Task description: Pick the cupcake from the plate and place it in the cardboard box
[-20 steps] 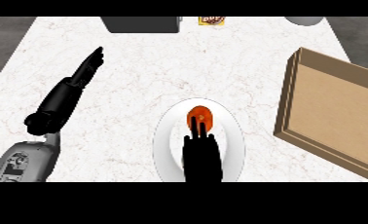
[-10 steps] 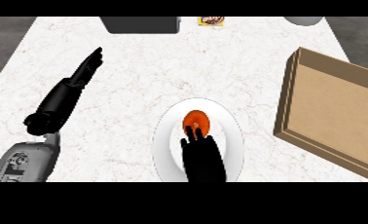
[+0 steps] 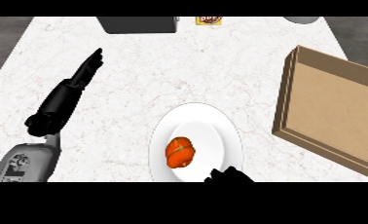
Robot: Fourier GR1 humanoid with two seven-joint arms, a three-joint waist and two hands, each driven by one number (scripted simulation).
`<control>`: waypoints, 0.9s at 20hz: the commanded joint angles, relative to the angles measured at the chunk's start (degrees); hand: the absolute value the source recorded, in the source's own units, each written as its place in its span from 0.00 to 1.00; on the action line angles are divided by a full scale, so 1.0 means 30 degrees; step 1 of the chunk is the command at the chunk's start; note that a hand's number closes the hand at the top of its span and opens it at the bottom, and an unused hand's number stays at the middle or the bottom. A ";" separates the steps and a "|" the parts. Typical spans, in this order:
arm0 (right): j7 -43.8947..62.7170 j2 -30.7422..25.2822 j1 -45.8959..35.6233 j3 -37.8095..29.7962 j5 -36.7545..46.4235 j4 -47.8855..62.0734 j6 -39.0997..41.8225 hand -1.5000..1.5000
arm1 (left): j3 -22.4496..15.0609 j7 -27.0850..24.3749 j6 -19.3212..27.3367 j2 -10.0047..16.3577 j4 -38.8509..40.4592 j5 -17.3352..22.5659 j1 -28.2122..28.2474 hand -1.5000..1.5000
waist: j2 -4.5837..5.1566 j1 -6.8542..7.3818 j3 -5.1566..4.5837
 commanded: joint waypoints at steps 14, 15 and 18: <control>0.0662 -0.6549 0.4397 -1.0555 -0.7605 -0.9942 -0.4802 1.00 | 0.0576 0.0409 -0.0489 0.0266 -0.0727 0.0248 0.0507 0.50 | 0.0145 0.0002 -0.0014; 0.0870 -0.6384 0.4867 -1.1160 -0.7473 -0.9518 -0.5358 1.00 | 0.1034 0.0217 -0.0545 0.0349 -0.0467 0.0583 0.0005 0.50 | 0.0121 -0.0225 -0.0010; 0.1491 -0.6504 0.4109 -1.3892 -0.9577 -0.8761 -0.4728 1.00 | 0.0257 0.0048 -0.0232 -0.0266 -0.0209 -0.0122 0.0176 0.50 | 0.0135 -0.0004 -0.0019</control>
